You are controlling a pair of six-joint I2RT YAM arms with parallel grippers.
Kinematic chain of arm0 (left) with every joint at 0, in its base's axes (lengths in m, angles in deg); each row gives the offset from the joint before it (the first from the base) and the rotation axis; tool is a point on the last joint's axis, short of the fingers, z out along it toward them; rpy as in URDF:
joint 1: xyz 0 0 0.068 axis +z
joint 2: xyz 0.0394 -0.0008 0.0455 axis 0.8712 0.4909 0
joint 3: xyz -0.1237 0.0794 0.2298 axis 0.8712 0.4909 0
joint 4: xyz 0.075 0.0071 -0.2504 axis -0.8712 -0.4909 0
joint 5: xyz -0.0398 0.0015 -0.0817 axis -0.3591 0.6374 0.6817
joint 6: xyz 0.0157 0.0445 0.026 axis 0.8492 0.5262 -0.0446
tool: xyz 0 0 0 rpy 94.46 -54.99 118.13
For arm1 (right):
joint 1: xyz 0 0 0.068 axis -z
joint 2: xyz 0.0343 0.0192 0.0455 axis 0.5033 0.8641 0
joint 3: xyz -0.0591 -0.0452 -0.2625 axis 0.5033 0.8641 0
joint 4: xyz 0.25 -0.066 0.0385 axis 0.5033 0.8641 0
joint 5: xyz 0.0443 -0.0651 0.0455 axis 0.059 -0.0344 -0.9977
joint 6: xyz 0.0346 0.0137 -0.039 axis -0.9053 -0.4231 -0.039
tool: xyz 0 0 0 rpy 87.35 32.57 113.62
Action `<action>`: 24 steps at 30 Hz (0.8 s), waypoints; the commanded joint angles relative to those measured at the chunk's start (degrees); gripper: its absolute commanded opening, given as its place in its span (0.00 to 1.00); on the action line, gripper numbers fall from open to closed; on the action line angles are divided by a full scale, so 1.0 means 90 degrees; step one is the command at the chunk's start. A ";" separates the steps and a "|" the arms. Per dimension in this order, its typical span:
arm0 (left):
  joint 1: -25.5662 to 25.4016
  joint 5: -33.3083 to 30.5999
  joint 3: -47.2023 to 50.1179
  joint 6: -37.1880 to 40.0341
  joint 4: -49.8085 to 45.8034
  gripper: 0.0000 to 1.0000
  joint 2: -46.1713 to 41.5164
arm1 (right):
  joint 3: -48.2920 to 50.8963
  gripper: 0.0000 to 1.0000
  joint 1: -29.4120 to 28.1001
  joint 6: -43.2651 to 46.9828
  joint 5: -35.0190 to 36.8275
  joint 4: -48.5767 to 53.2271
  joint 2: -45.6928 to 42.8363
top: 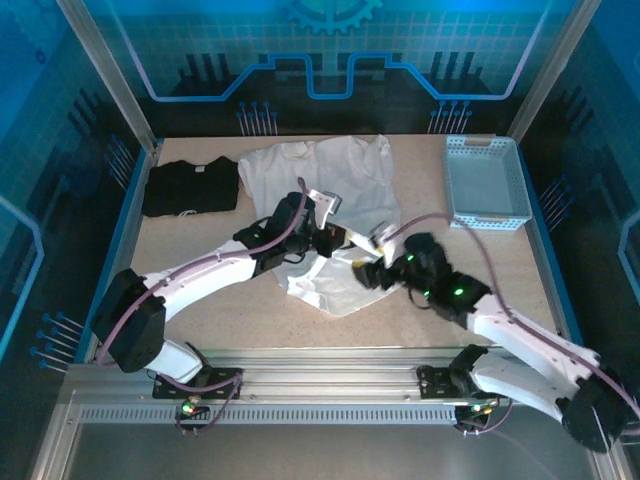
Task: Fold the inside-out t-shirt
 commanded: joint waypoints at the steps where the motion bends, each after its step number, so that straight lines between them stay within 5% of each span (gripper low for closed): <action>1: 0.0121 0.0523 -0.0577 -0.0431 -0.0860 0.00 -0.0217 | 0.0654 0.61 -0.0845 0.0529 0.0830 -0.2660 0.0930; 4: 0.0152 0.0916 -0.1055 -0.0460 -0.1495 0.00 -0.0213 | 0.0695 0.59 -0.1060 0.0704 0.1913 -0.3893 0.2213; 10: 0.0045 0.1980 -0.1317 -0.0798 -0.1803 0.00 -0.0640 | 0.0225 0.52 -0.0851 0.1202 0.2486 -0.5277 0.3827; 18: -0.0540 0.2319 -0.1738 -0.0522 -0.2215 0.00 -0.1289 | 0.0563 0.48 -0.0561 0.1512 0.2499 -0.5763 0.3663; 24: -0.0838 0.2657 -0.2279 -0.0321 -0.2062 0.00 -0.1288 | -0.0092 0.50 -0.0428 0.1585 0.2483 -0.4385 0.3739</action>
